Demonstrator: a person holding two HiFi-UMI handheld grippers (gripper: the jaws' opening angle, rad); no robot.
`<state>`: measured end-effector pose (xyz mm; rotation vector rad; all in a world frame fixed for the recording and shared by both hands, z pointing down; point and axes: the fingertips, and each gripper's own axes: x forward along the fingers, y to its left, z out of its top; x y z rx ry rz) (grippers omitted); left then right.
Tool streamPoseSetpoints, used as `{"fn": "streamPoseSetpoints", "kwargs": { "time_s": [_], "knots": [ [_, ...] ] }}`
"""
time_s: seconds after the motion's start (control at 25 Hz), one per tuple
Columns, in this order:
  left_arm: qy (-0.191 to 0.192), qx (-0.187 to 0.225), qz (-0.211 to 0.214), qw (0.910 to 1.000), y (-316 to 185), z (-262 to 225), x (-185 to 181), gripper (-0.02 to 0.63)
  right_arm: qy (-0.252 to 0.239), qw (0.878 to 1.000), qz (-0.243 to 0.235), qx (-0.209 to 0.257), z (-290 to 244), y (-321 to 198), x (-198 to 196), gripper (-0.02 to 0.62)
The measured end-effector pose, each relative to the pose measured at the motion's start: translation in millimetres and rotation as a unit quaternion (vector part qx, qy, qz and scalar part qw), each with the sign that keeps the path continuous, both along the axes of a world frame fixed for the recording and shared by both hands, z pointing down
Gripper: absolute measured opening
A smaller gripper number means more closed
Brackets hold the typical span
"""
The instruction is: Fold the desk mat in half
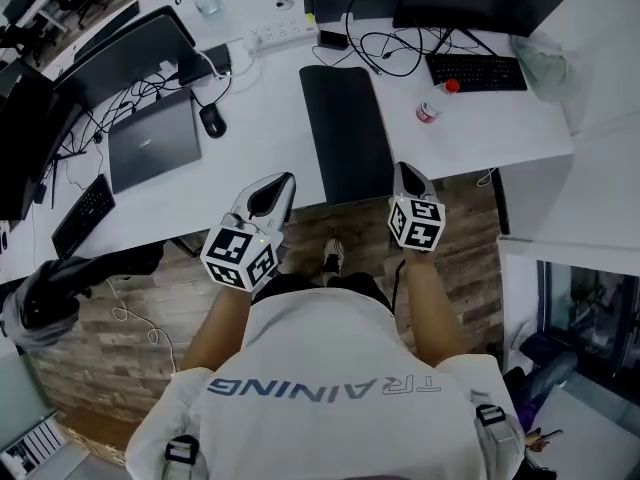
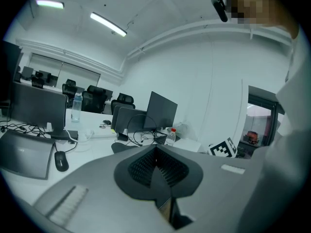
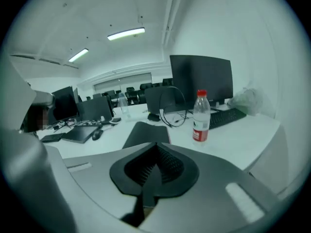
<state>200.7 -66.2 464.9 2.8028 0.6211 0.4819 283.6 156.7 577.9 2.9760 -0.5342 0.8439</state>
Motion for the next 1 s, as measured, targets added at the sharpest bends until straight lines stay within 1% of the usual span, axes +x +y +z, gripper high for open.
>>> {"fn": "streamPoseSetpoints", "kwargs": {
  "time_s": [0.2,0.28,0.36,0.52,0.72,0.84,1.0],
  "knots": [
    [0.040,-0.002,-0.008,0.9992,-17,-32,1,0.000,0.076,0.995,-0.048,0.037,-87,-44,-2,0.014],
    [0.056,-0.003,-0.013,0.9983,-25,-47,0,0.000,0.099,0.991,-0.068,0.052,-119,-61,-9,0.014],
    [0.070,0.005,-0.016,0.9974,-35,-59,-1,0.000,0.122,0.987,-0.086,0.064,-153,-76,-18,0.014],
    [0.094,0.018,-0.032,0.9949,-62,-84,-7,0.000,0.165,0.977,-0.103,0.085,-208,-105,-31,0.014],
    [0.122,0.022,-0.068,0.9900,-100,-111,-25,0.000,0.197,0.971,-0.111,0.080,-238,-129,-38,0.012],
    [0.118,0.020,-0.086,0.9892,-122,-109,-36,0.000,0.196,0.970,-0.117,0.081,-237,-143,-43,0.012],
    [0.114,0.014,-0.099,0.9884,-148,-106,-48,0.000,0.193,0.969,-0.130,0.085,-235,-168,-49,0.012]
  ]
}}
